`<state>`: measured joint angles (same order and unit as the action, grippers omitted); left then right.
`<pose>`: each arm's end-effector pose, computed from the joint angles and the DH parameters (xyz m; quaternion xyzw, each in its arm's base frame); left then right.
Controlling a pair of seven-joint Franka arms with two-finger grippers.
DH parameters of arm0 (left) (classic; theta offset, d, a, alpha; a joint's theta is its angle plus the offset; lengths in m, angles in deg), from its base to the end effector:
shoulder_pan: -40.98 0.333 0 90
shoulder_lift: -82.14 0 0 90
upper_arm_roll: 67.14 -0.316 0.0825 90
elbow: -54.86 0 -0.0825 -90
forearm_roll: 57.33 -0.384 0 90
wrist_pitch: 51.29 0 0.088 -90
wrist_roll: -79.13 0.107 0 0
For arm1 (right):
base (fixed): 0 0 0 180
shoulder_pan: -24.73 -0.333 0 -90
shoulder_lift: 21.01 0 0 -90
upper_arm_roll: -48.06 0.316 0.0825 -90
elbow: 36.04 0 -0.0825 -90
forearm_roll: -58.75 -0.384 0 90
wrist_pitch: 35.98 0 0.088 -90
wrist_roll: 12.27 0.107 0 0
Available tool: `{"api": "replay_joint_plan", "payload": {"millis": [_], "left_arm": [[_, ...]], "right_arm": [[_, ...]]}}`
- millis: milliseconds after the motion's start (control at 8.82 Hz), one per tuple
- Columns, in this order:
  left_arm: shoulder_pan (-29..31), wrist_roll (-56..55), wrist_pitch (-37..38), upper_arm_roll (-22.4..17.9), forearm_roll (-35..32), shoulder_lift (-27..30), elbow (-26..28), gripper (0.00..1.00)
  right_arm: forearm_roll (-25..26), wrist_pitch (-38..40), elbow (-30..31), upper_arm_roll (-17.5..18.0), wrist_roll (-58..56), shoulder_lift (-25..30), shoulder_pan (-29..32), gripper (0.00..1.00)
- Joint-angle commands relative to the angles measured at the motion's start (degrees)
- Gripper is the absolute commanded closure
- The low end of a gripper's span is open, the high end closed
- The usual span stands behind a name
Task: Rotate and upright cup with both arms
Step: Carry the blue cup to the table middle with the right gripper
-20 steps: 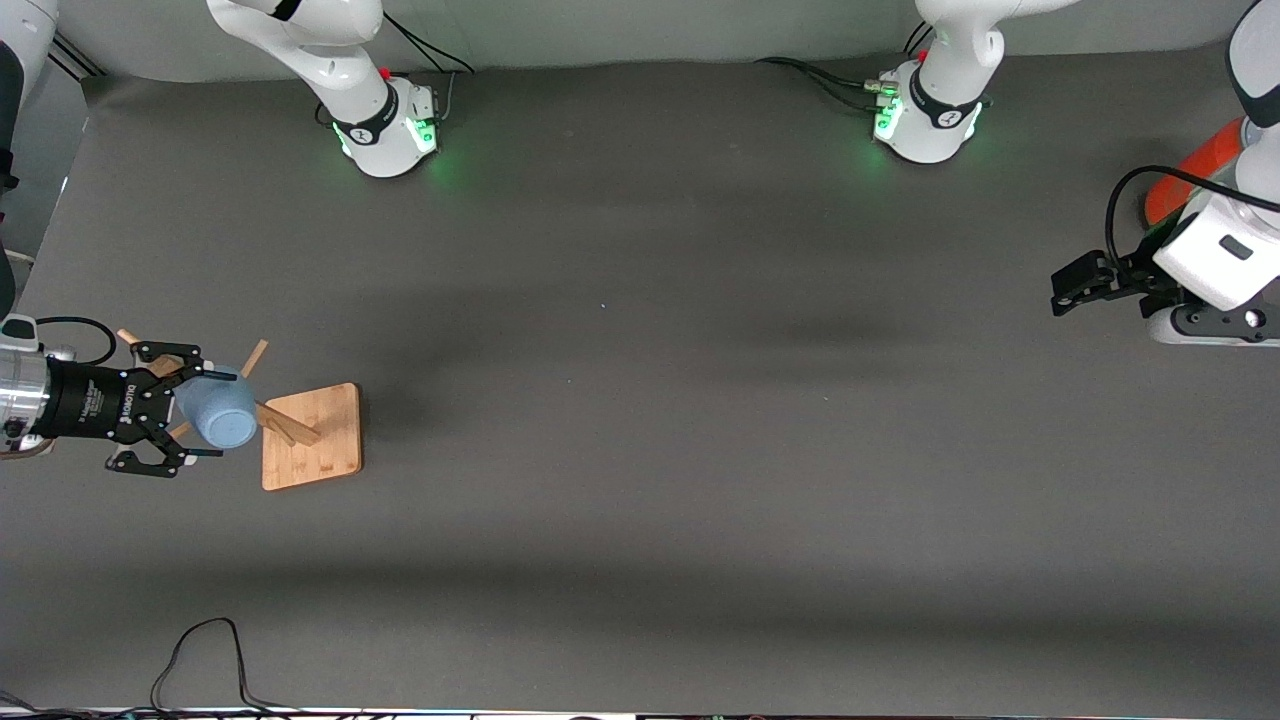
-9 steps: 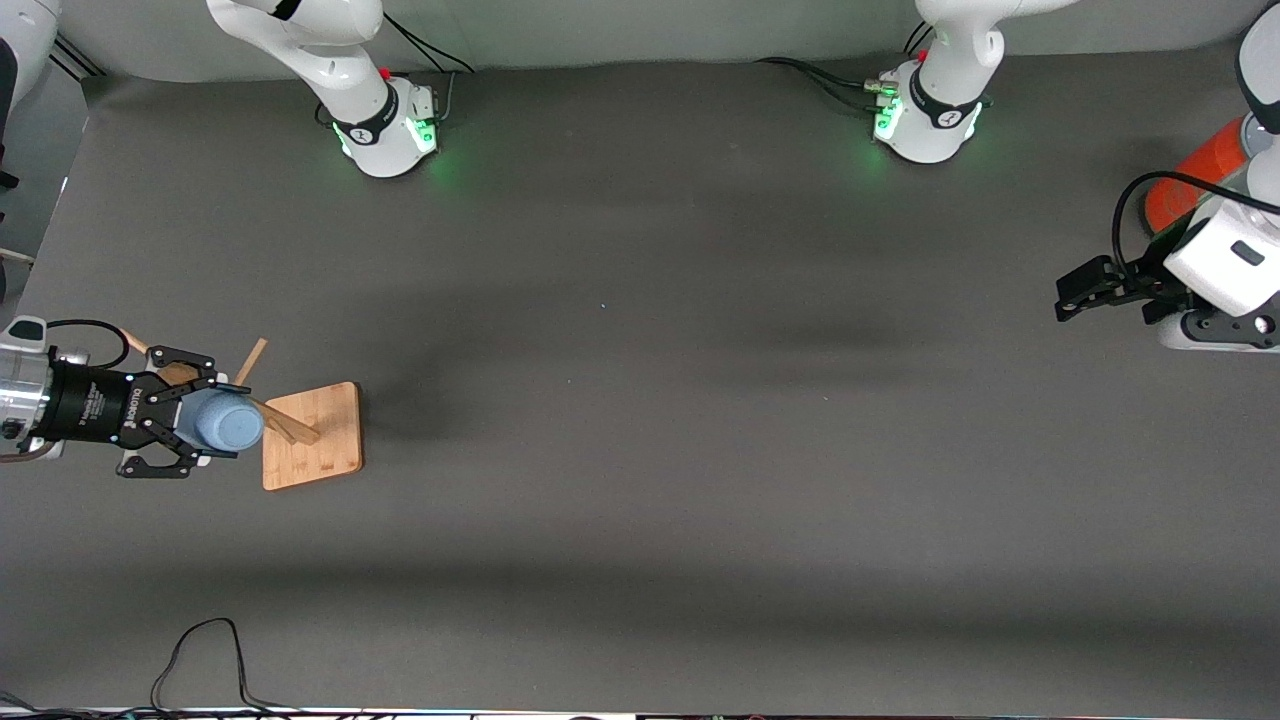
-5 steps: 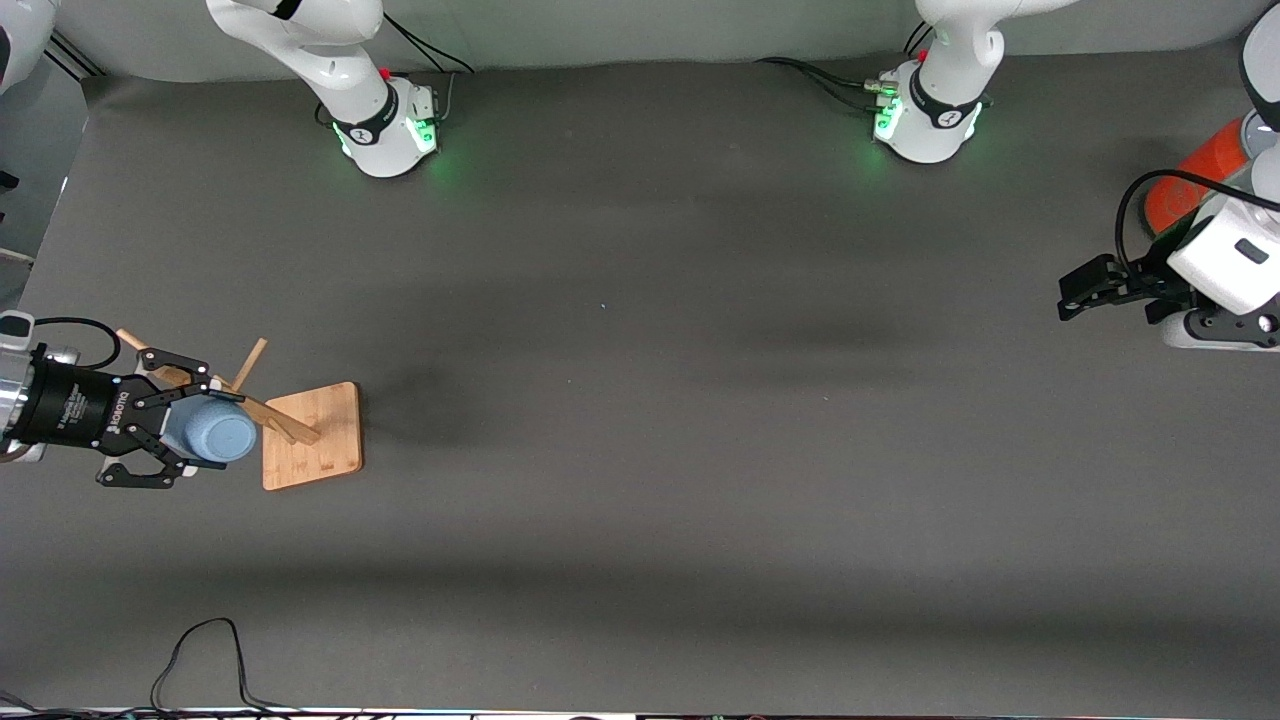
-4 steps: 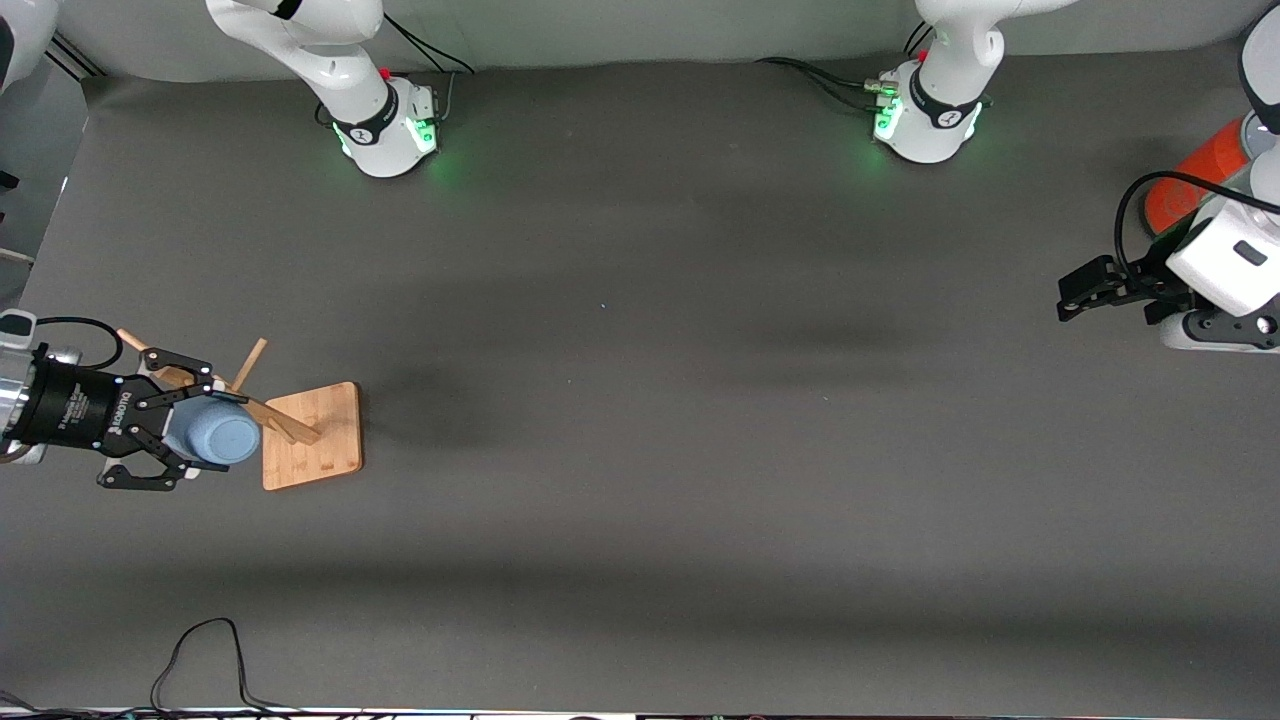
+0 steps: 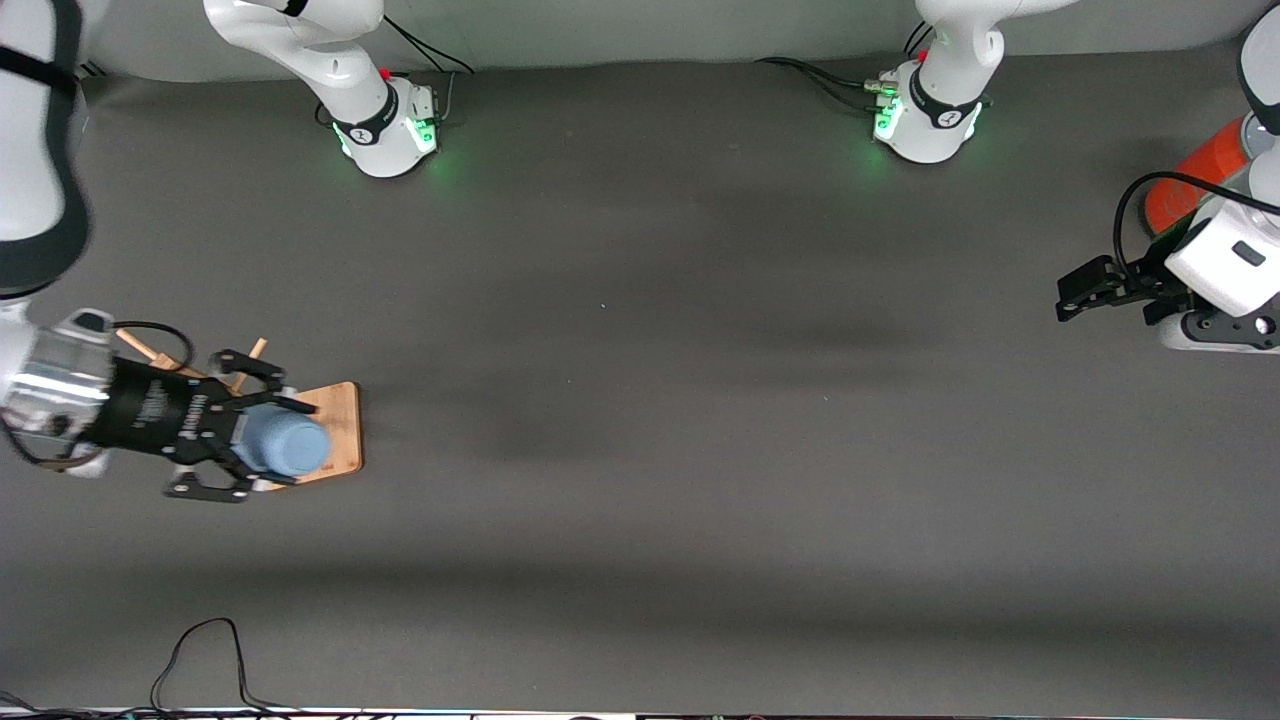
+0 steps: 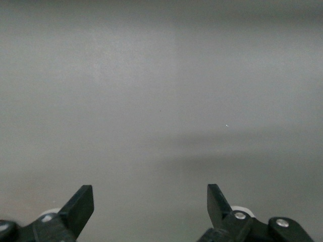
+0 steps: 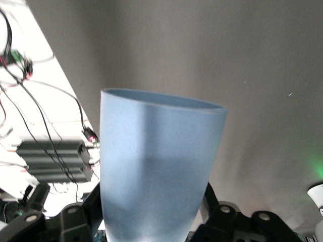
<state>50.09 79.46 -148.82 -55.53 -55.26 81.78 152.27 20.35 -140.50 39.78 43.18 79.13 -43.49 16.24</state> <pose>0.5630 -0.0277 0.5711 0.9996 -0.0223 -0.0024 0.0185 0.6847 0.1051 0.5394 -0.6411 0.7014 0.1914 0.2458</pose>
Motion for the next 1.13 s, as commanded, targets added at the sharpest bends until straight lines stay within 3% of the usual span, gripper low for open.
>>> {"api": "replay_joint_plan", "payload": {"millis": [0, 227, 340, 453, 680, 793, 1020], "left_arm": [[-0.2, 1.1, 0.1, -0.1, 0.8, 0.3, -0.3, 0.0], [-0.2, 1.1, 0.3, -0.2, 0.7, 0.5, -0.3, 0.0], [0.1, 1.1, 0.4, -0.3, 0.8, 0.4, -0.1, 0.0], [0.0, 1.1, 0.4, -0.3, 0.9, 0.4, 0.0, 0.0], [-0.3, 0.1, 0.7, -0.2, 0.9, 0.3, 0.2, 0.0], [-0.5, 0.0, 0.9, -0.2, 0.9, 0.3, 0.1, 0.0], [-0.2, -2.9, 1.0, -0.2, 3.4, -0.5, 0.0, 0.0]], "right_arm": [[-0.9, -7.5, 0.0, -0.7, 1.1, -0.8, -7.9, 0.56], [-0.5, -16.6, -0.1, -0.7, 0.8, -4.8, -16.1, 0.56], [2.7, -21.9, -0.3, -0.7, 0.6, -7.4, -20.9, 0.55], [9.1, -27.3, -1.0, -0.7, 0.0, -10.2, -24.7, 0.54], [18.6, -28.8, -6.3, -0.7, -0.1, -17.3, -31.3, 0.54], [26.0, -28.9, -6.7, -0.7, -1.0, -20.1, -34.8, 0.54], [30.9, -29.4, -11.5, -0.7, -2.4, -27.9, -40.4, 0.54]]}}
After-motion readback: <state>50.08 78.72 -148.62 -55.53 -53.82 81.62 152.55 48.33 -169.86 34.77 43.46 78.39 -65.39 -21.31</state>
